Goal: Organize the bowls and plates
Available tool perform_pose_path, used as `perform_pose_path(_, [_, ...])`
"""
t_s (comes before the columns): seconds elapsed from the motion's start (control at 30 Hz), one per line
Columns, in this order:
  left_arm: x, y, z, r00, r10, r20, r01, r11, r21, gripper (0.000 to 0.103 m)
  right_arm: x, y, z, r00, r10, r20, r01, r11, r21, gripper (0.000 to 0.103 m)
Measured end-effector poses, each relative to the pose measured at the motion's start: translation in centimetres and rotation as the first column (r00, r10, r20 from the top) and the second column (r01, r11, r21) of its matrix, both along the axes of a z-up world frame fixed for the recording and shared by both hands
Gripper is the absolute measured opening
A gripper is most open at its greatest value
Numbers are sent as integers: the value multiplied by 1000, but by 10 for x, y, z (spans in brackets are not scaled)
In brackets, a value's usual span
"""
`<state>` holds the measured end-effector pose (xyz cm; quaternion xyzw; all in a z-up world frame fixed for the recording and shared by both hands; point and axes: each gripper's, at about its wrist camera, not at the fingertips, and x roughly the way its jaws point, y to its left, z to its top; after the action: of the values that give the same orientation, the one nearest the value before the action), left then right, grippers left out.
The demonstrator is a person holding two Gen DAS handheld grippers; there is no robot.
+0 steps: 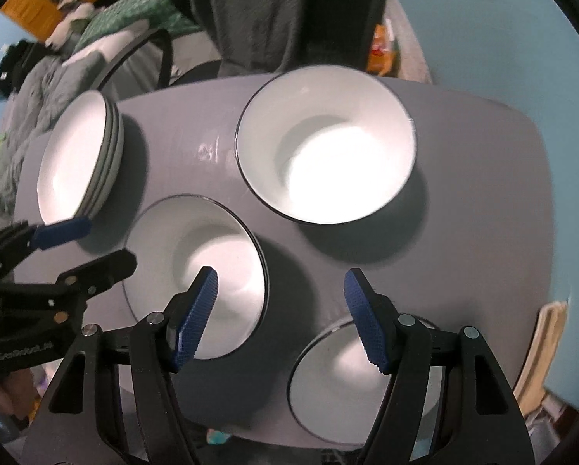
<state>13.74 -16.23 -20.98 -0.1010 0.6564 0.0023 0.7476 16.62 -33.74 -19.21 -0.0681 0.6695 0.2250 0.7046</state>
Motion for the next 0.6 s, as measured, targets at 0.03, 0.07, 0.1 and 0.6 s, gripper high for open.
perform_pose_path(0.03, [0, -1, -3, 1000, -2, -2, 2, 1000, 4, 74, 0, 1, -2, 1000, 19, -5, -19, 1000, 1, 69])
perform_pose_path(0.07, [1, -3, -5, 1000, -1, -7, 1, 1000, 14, 74, 0, 2, -4, 1000, 31, -5, -31, 1000, 5, 69])
perform_pose_path(0.1, [1, -4, -7, 1000, 1, -16, -1, 1000, 28, 74, 1, 3, -7, 999, 49, -9, -48, 999, 7, 69])
perform_pose_path(0.6, [-5, -10, -23, 999, 27, -45, -25, 998, 49, 74, 8, 11, -30, 990, 111, -83, -107, 993, 52, 47])
